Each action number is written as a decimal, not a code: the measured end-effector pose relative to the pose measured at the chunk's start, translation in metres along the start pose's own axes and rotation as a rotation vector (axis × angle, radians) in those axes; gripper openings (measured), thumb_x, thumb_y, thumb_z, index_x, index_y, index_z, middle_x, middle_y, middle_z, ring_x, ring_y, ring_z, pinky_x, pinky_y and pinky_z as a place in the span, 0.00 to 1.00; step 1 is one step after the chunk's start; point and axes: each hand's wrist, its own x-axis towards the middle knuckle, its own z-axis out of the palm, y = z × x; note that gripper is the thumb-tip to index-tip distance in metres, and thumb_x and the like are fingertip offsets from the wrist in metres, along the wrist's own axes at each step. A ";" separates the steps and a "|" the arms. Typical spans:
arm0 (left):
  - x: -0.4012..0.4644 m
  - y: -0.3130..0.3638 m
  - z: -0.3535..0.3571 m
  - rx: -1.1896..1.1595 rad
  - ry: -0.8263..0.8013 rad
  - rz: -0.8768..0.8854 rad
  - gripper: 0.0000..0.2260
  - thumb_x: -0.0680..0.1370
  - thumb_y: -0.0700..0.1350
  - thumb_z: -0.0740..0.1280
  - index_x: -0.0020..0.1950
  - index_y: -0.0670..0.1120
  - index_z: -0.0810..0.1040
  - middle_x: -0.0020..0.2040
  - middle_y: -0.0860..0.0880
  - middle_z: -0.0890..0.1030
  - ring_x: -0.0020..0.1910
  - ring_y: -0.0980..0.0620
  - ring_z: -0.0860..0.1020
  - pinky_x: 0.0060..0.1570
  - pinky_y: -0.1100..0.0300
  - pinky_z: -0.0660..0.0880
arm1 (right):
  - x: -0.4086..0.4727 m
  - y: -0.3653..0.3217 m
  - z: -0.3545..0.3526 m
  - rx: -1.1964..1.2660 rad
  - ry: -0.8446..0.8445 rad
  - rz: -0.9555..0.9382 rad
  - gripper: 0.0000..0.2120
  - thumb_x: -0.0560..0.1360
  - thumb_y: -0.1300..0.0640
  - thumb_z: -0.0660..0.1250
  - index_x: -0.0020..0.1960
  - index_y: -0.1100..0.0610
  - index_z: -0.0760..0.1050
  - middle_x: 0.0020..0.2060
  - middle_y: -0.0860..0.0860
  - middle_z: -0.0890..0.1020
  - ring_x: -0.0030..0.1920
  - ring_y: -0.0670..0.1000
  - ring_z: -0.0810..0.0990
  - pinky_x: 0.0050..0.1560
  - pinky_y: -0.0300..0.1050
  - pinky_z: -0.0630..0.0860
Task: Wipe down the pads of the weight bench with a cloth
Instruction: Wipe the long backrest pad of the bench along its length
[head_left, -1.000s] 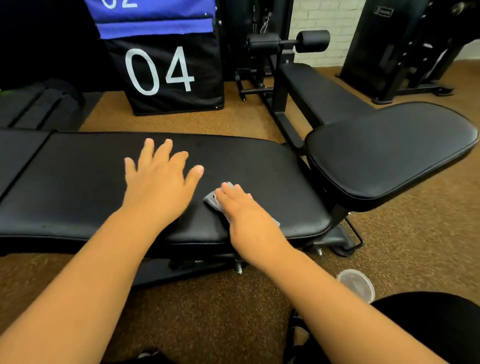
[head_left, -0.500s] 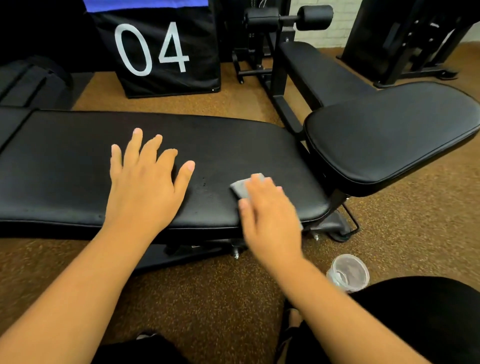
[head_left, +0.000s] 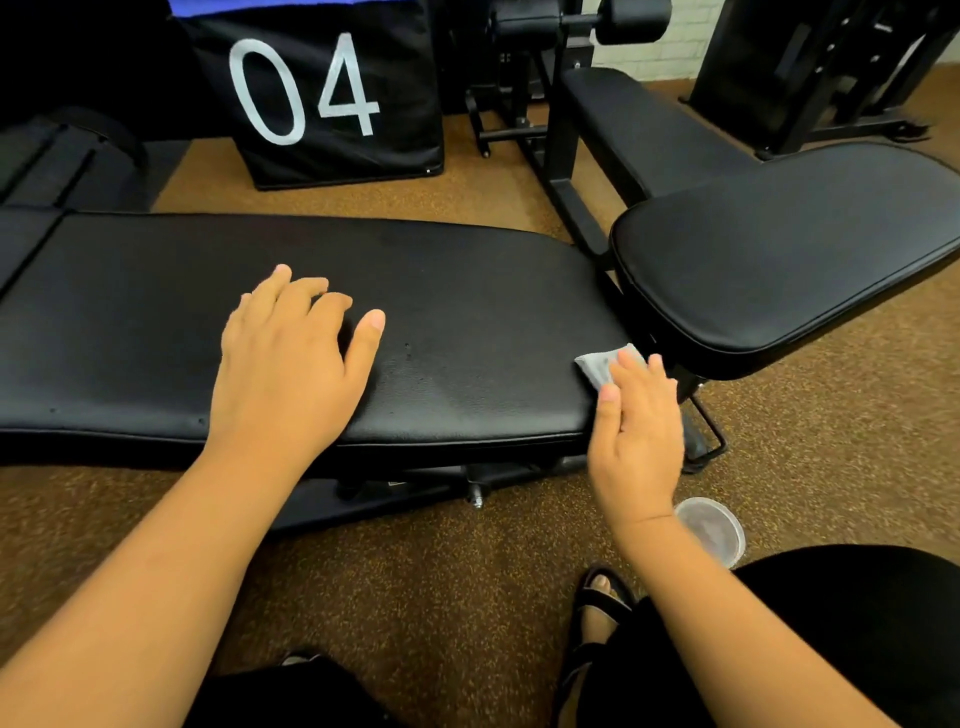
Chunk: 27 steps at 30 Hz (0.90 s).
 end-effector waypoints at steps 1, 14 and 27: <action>0.000 0.000 0.000 -0.004 -0.011 -0.002 0.24 0.82 0.59 0.52 0.63 0.44 0.77 0.65 0.44 0.77 0.74 0.42 0.64 0.66 0.41 0.66 | -0.005 -0.018 0.003 -0.037 0.006 -0.048 0.21 0.81 0.52 0.51 0.65 0.62 0.74 0.66 0.57 0.76 0.71 0.61 0.68 0.71 0.56 0.62; -0.003 0.001 -0.004 -0.013 -0.023 0.001 0.19 0.82 0.56 0.55 0.50 0.45 0.80 0.51 0.48 0.82 0.64 0.43 0.73 0.53 0.47 0.72 | -0.004 0.004 -0.020 -0.257 -0.442 -0.788 0.28 0.80 0.58 0.61 0.77 0.58 0.57 0.77 0.54 0.58 0.78 0.56 0.54 0.75 0.56 0.57; -0.005 -0.001 -0.004 0.028 0.037 -0.005 0.18 0.82 0.57 0.54 0.46 0.48 0.78 0.46 0.52 0.79 0.51 0.49 0.74 0.45 0.52 0.73 | -0.011 -0.072 0.014 -0.235 -0.434 -0.892 0.25 0.83 0.53 0.56 0.76 0.61 0.59 0.76 0.57 0.60 0.77 0.56 0.56 0.75 0.55 0.58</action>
